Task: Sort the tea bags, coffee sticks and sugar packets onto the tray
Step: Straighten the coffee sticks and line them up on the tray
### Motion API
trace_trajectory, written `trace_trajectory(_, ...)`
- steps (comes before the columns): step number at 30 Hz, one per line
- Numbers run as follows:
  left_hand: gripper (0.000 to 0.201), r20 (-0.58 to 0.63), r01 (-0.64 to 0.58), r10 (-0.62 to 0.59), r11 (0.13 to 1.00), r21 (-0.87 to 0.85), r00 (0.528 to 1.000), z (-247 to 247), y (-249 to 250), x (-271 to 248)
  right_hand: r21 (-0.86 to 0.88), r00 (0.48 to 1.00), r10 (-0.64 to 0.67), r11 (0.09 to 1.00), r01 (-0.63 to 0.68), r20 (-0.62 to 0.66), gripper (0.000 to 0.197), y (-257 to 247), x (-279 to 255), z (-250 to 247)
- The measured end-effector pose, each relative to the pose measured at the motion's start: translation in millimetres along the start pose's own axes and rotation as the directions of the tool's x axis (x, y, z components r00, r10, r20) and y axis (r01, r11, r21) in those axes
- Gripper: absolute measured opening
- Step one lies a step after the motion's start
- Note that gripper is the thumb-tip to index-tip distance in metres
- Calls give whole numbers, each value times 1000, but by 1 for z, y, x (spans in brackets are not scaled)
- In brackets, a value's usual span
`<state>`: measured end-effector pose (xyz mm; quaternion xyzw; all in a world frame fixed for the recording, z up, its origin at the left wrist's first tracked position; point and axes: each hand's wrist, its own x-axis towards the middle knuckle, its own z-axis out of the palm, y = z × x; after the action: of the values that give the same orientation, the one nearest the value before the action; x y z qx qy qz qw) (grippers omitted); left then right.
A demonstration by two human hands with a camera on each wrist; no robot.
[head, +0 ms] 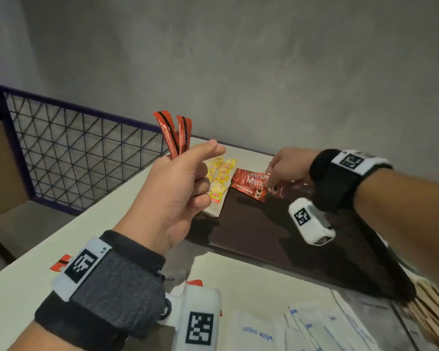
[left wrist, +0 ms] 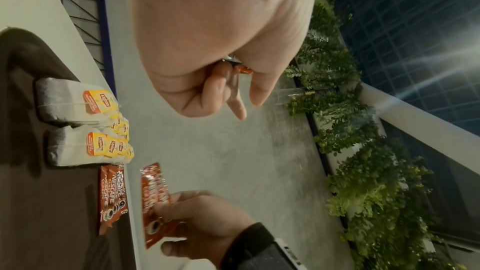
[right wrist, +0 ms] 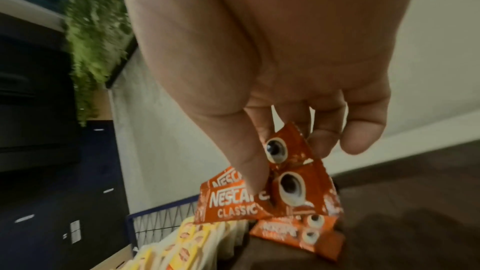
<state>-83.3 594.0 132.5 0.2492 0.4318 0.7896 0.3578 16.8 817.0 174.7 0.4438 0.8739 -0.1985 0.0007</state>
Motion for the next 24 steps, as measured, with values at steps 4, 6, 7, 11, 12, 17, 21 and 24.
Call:
trace_trajectory(4, 18, 8, 13, -13, 1000, -23, 1000, 0, -1, 2, 6, 993, 96, 995, -97, 66, 37, 5, 24, 25)
trace_trajectory(6, 18, 10, 26, -26, 999, -26, 1000, 1, -3, 2, -29, 992, 115, 993, -114, 60, 35, 5, 32, 31)
trace_trajectory(7, 18, 11, 32, -32, 999, -26, 999, 1, -4, 3, -43, 992, 119, 992, -117, 47, 35, 5, 35, 34)
trace_trajectory(11, 19, 5, 53, -53, 998, -36, 999, 2, -6, 4, -182, 996, 78, 981, -67, 50, 32, -1, 38, 38)
trace_trajectory(12, 19, 7, 56, -56, 997, -44, 998, 2, -6, 4, -200, 997, 64, 978, -52, 52, 27, -3, 37, 39)
trace_trajectory(17, 20, 15, 63, -62, 995, -78, 998, 2, -4, 5, -190, 998, 8, 982, 3, 54, 30, -5, 40, 40)
trace_trajectory(21, 20, 21, 74, -73, 993, -92, 997, 2, -4, 5, -269, 998, -43, 961, 55, 52, 31, -8, 44, 40)
trace_trajectory(24, 22, 15, 83, -82, 992, -90, 997, 1, -4, 5, -263, 997, -61, 962, 69, 40, 24, -7, 46, 41)
